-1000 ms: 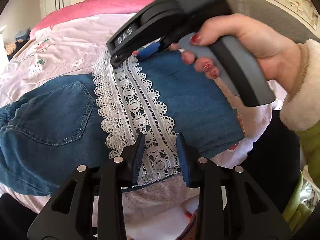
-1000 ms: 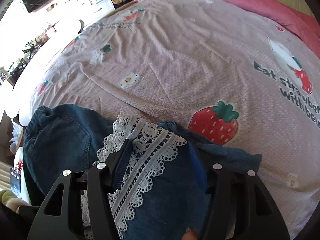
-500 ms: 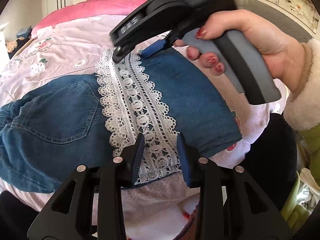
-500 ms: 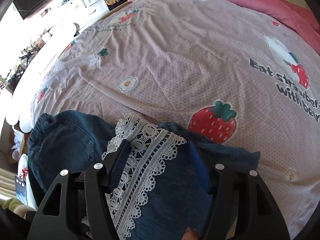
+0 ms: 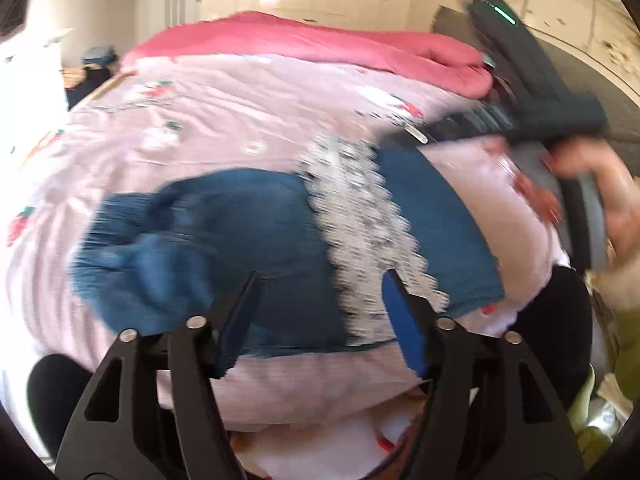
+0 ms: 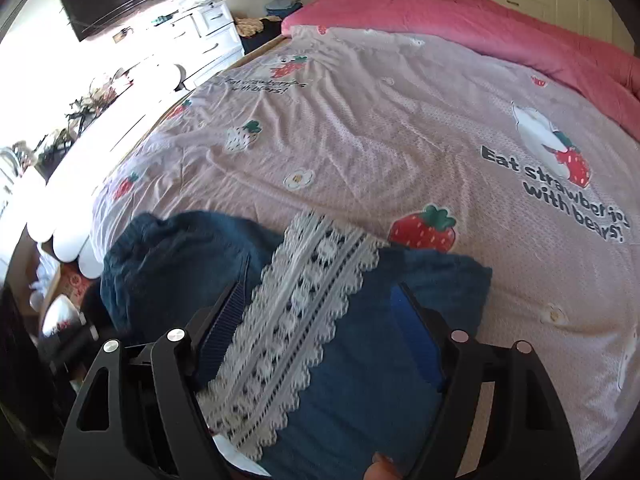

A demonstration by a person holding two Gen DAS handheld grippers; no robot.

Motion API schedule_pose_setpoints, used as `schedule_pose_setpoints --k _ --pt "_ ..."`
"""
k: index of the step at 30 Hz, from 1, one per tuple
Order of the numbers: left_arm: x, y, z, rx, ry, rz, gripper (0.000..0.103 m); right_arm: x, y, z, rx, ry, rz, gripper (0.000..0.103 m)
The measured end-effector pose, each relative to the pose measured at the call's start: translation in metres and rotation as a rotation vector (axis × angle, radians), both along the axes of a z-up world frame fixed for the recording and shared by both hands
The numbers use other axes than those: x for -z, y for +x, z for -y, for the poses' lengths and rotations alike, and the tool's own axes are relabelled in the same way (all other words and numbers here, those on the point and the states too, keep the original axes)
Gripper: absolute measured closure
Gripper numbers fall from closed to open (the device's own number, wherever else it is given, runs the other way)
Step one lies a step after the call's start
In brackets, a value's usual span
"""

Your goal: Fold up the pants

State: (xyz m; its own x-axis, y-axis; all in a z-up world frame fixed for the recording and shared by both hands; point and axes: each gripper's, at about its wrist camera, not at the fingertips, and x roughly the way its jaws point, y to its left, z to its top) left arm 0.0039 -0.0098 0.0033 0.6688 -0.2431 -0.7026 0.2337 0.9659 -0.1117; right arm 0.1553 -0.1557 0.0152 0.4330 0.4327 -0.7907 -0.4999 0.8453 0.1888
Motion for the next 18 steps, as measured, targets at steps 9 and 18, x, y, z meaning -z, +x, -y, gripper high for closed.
schedule_pose_setpoints --k 9,18 --pt "-0.013 0.000 -0.040 -0.139 0.054 0.053 0.026 0.038 -0.070 -0.021 -0.096 -0.208 0.097 0.046" --pt "-0.011 -0.002 -0.063 -0.210 0.060 0.037 0.020 0.082 -0.091 -0.048 -0.144 -0.253 0.066 0.051"
